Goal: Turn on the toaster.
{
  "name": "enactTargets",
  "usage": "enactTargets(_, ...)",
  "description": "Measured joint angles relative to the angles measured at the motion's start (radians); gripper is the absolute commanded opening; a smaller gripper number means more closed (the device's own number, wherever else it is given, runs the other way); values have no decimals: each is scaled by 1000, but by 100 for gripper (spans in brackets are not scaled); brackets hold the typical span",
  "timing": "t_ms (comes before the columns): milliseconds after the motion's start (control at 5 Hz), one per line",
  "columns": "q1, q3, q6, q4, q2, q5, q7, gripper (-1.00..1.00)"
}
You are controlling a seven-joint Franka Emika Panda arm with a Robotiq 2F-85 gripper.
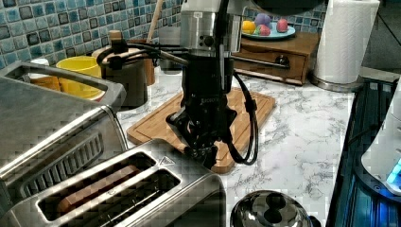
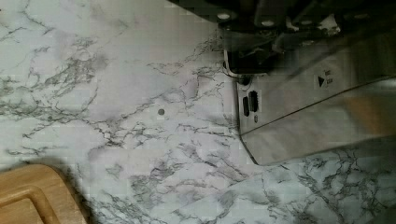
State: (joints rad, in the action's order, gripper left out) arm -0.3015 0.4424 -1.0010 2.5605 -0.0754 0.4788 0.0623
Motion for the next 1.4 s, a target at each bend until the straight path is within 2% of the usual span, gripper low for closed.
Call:
enactTargets(400, 0, -11, 7, -10, 11, -18, 16, -100)
enactTargets(800, 0, -7, 10, -12, 10, -45, 115, -100)
enactTargets(1400, -3, -13, 21, -25, 21, -76, 128, -100)
